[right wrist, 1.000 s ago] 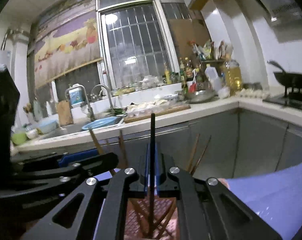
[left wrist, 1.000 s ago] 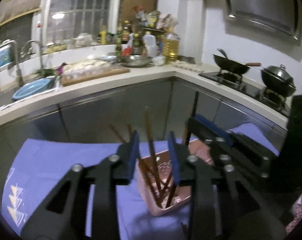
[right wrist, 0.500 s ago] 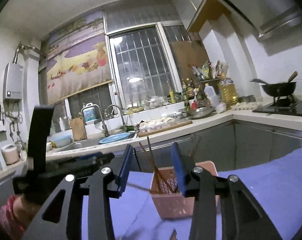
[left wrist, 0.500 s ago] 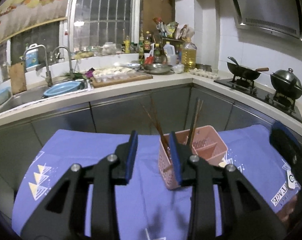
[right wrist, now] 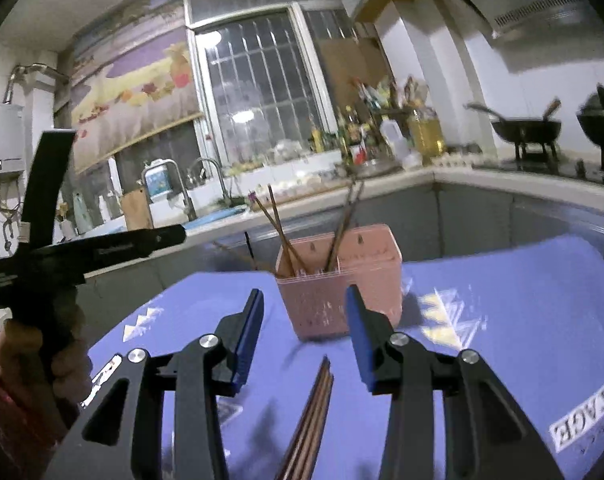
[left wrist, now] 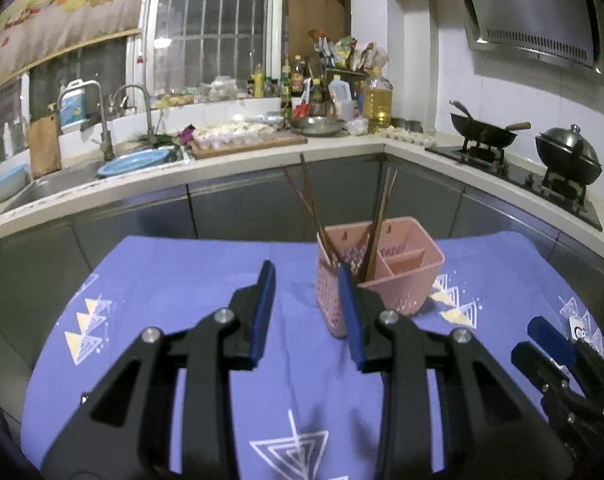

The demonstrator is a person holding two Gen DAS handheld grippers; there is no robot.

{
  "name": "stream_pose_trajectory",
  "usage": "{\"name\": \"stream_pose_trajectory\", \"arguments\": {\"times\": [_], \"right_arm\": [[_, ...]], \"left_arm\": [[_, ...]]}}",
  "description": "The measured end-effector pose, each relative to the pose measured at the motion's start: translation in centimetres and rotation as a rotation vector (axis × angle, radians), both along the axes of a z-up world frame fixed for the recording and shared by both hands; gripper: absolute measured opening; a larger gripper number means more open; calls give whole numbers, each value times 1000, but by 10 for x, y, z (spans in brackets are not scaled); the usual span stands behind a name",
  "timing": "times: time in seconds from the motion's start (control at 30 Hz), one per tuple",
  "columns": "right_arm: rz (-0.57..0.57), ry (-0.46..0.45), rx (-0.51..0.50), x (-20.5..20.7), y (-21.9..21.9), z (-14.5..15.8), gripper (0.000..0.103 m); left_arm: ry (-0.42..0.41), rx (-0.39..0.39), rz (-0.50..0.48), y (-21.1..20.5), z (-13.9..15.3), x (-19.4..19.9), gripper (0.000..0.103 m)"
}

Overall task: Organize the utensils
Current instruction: 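Bring both open tools back down to the chopsticks on the cloth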

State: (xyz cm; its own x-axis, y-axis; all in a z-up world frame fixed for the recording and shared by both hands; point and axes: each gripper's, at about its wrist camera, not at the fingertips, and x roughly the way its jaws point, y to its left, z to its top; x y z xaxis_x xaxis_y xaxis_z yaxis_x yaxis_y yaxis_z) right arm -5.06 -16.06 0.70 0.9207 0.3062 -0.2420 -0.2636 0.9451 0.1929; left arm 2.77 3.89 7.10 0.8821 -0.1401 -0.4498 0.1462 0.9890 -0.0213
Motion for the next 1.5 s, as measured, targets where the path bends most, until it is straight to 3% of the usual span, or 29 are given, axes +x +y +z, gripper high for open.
{"name": "stream_pose_trajectory", "arguments": {"times": [0.43,0.73,1.5], "right_arm": [[-38,168,27,-1,-15,-45,43],[-44,227,36,4,-19,-56,43],[-26,273,13,17,-14,-63,43]], "left_arm": [[151,40,26,-3,-67,-6,31],[238,60,10,-6,-102,-8,31],[278,51,30,1,-119,2,31]]}}
